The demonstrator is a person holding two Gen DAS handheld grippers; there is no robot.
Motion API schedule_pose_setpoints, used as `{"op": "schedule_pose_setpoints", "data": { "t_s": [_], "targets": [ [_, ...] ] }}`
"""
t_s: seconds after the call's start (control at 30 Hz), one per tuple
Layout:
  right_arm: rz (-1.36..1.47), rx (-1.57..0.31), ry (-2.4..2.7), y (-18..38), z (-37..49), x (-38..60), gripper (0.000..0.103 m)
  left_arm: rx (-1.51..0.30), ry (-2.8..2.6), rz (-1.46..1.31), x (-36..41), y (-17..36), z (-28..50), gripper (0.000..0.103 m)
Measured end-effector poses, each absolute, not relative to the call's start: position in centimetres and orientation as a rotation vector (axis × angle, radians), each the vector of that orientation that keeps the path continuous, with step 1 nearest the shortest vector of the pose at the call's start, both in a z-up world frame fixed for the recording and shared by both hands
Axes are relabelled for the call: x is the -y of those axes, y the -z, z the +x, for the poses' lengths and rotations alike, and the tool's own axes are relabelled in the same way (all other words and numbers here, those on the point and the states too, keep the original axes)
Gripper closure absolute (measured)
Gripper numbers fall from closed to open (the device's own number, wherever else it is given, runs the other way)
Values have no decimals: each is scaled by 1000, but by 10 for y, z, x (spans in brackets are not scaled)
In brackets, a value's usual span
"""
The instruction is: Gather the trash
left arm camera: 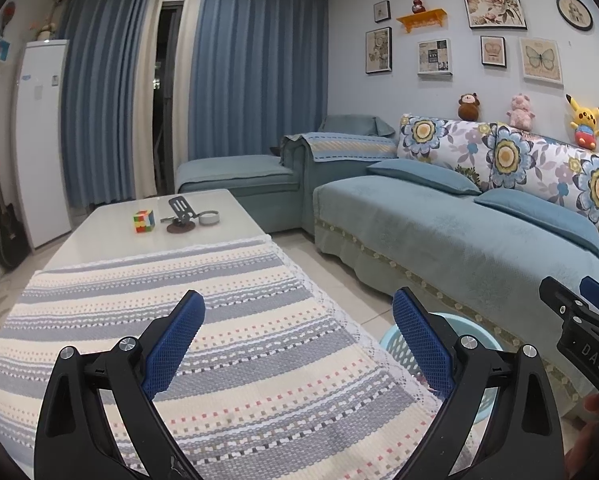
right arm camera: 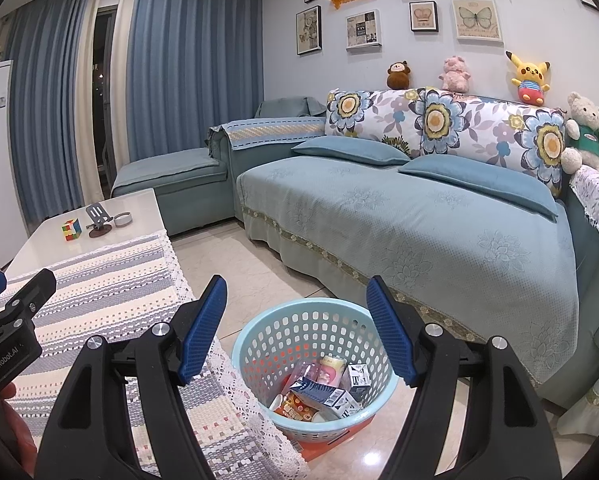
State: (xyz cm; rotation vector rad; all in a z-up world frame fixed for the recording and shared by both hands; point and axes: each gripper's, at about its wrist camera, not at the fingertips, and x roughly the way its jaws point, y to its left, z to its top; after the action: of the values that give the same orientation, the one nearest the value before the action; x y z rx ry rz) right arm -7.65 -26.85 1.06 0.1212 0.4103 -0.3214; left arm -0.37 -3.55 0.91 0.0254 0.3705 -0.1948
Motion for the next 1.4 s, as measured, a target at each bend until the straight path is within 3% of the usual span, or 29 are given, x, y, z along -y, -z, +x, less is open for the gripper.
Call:
{"op": "schedule_pose_setpoints", "data": {
  "t_s": [1.4],
  "targets": [
    [128, -421, 328, -9, -77, 267, 35, -402, 122, 69, 37, -13, 2, 8]
  ]
}}
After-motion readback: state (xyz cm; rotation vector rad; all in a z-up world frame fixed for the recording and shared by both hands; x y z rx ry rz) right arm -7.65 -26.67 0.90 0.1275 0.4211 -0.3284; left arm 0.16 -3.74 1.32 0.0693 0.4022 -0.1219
